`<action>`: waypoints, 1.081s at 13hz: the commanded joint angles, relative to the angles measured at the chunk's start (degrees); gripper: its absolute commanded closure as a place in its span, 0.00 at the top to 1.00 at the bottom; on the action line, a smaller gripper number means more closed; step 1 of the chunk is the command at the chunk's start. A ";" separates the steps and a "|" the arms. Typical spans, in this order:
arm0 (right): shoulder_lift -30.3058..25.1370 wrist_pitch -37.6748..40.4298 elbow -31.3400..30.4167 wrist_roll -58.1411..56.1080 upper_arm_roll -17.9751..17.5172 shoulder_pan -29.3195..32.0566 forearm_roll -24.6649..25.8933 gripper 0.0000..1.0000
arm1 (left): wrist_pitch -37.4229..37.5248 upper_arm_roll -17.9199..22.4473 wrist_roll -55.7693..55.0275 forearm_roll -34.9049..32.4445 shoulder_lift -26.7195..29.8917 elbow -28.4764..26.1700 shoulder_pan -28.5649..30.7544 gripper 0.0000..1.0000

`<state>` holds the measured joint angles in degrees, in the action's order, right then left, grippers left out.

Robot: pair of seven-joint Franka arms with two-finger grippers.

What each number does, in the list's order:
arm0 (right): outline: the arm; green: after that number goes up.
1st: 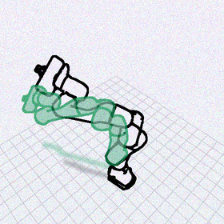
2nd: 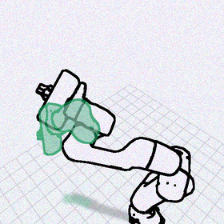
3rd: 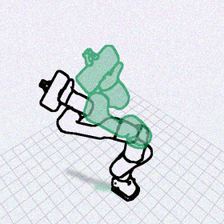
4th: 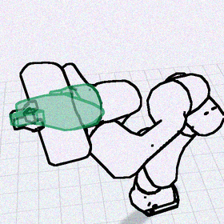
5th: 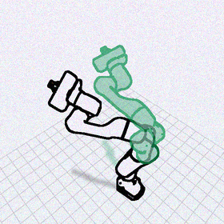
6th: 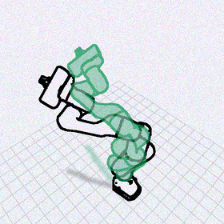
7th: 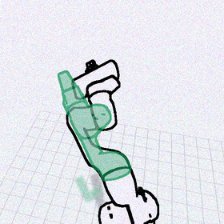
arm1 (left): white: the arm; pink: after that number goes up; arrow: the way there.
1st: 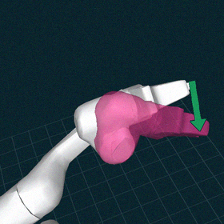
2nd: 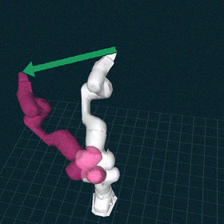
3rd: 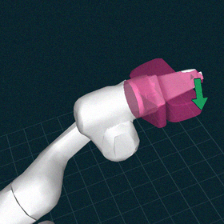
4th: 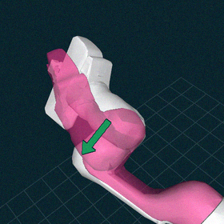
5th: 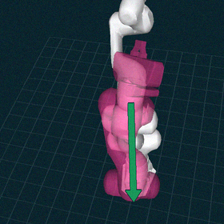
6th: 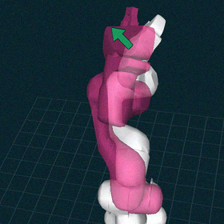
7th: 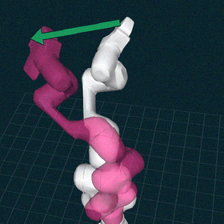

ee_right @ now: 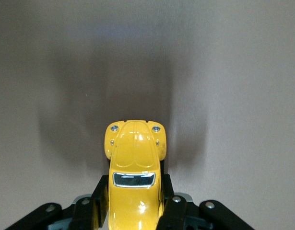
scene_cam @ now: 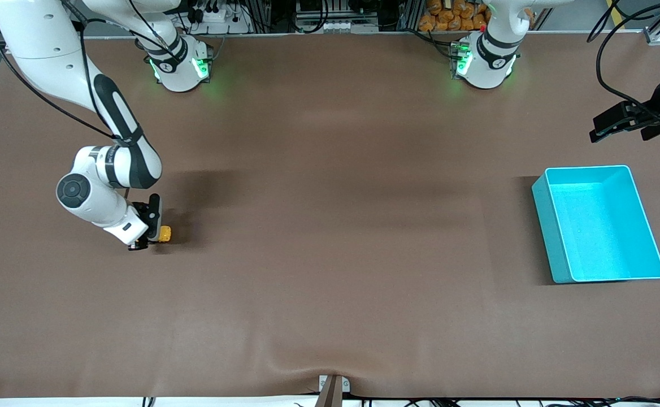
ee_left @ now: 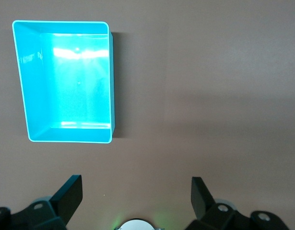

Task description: Wind and store yellow beetle car

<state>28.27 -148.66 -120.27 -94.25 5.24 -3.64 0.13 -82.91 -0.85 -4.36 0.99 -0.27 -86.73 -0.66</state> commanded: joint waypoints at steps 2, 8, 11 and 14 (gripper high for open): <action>1.09 -0.23 0.64 -3.66 -0.32 3.54 -0.13 0.33 | 0.38 -0.03 -0.03 -0.03 0.01 0.60 0.22 1.00; 3.37 -0.23 2.75 -8.49 -0.32 8.20 -0.13 0.33 | 0.38 -0.03 -0.03 -0.03 0.01 0.60 0.40 1.00; 4.69 -0.23 4.24 -12.35 -0.32 11.62 -0.04 0.34 | 0.38 -0.03 -0.03 -0.03 0.01 0.68 0.40 1.00; 4.96 -0.05 4.69 -15.08 -0.41 14.70 -0.04 0.35 | 0.38 -0.03 -0.03 -0.03 0.01 0.60 0.40 1.00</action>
<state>30.30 -148.73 -117.05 -106.70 5.47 8.46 0.13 -82.91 -0.85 -4.36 0.99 -0.27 -86.73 -0.44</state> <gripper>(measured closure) 0.537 0.000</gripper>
